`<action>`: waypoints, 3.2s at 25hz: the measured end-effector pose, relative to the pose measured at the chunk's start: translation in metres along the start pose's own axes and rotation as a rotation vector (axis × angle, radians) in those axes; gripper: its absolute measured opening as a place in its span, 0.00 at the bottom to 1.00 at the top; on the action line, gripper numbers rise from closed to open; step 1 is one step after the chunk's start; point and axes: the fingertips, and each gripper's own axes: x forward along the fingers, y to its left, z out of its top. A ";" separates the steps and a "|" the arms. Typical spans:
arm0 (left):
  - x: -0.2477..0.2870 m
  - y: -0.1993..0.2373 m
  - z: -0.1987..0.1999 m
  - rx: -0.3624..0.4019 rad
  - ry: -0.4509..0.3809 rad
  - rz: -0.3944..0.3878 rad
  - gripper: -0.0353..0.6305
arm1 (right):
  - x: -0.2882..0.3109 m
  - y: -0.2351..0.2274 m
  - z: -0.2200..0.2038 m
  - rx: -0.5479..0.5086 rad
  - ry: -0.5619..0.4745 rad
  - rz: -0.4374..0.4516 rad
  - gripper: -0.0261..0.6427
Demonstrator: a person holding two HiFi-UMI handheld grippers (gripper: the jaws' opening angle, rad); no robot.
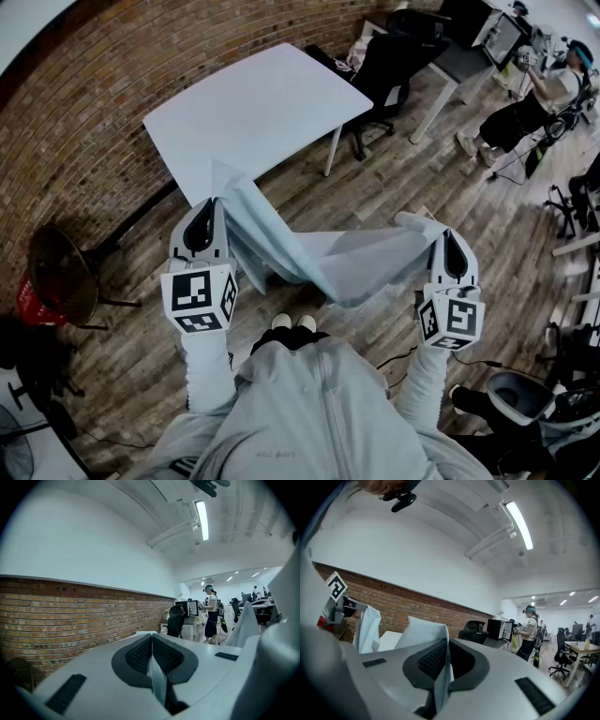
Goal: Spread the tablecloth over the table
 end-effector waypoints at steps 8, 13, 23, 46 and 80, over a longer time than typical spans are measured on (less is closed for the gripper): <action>-0.006 -0.005 0.003 -0.001 -0.014 0.030 0.09 | 0.001 -0.008 -0.005 0.013 -0.002 0.014 0.07; 0.003 -0.001 0.005 -0.003 -0.021 0.053 0.09 | 0.017 -0.013 -0.010 0.016 0.001 0.017 0.07; 0.091 0.026 0.005 -0.003 -0.003 0.049 0.09 | 0.099 -0.019 -0.009 0.004 0.018 -0.011 0.07; 0.281 0.099 0.032 -0.009 -0.006 -0.049 0.09 | 0.273 -0.023 0.035 -0.039 0.002 -0.157 0.07; 0.351 0.156 0.017 -0.127 0.155 0.736 0.09 | 0.676 -0.027 0.039 -0.126 -0.048 0.451 0.07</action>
